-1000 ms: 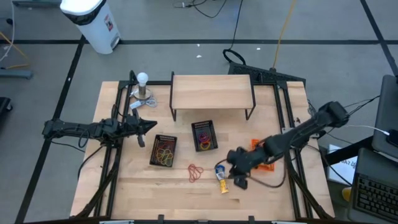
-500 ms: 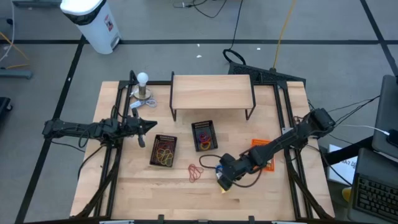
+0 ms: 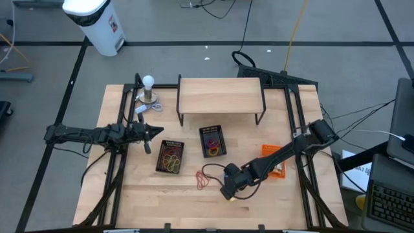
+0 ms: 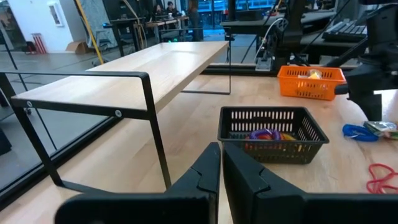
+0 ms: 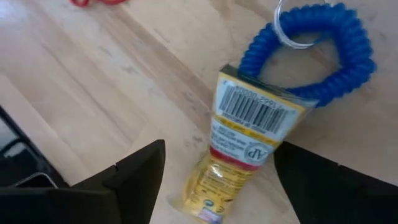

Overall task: Pick & Place Office Desk Supplies
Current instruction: Put the yellow crayon box into the orange bin

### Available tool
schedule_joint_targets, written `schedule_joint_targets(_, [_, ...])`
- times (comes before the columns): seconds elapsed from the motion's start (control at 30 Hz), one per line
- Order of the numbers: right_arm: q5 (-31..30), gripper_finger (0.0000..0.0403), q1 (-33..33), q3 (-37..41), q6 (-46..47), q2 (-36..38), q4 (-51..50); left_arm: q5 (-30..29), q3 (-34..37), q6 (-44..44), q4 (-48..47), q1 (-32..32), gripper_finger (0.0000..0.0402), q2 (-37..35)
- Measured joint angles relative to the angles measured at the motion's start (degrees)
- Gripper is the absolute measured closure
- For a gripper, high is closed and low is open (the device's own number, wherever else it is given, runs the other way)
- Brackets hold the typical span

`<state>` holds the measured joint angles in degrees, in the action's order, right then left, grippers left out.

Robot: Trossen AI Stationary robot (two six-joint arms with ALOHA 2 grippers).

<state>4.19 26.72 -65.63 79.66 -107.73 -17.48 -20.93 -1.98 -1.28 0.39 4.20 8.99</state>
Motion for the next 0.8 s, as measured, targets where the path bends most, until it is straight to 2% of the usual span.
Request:
schedule_joint_targets(0.2, [0.94,0.0152,0.17,0.08,-5.14,-1.3,-4.71,0.0,0.0,0.05,-0.03,0.01,0.038,0.0])
schedule_joint_targets(0.37, [0.1,0.0226,0.67,0.17,-10.53,-1.57,-14.08,-0.11,0.0,0.05,-0.07,0.0,0.038,0.0])
schedule_joint_targets(0.6, [1.83,0.0322,0.76,0.27,-20.91,-1.45,-15.95,-0.16,0.0,0.58,0.29,0.0,0.038,0.0])
schedule_joint_targets(0.67, [3.03,0.0334,0.73,0.27,-24.23,-1.45,-15.58,-0.2,0.02,0.71,0.74,-0.01,0.038,-0.01])
schedule_joint_targets(0.8, [3.65,0.033,0.79,0.29,-30.85,-0.21,-11.29,-0.2,0.02,0.46,1.08,0.0,0.038,0.0])
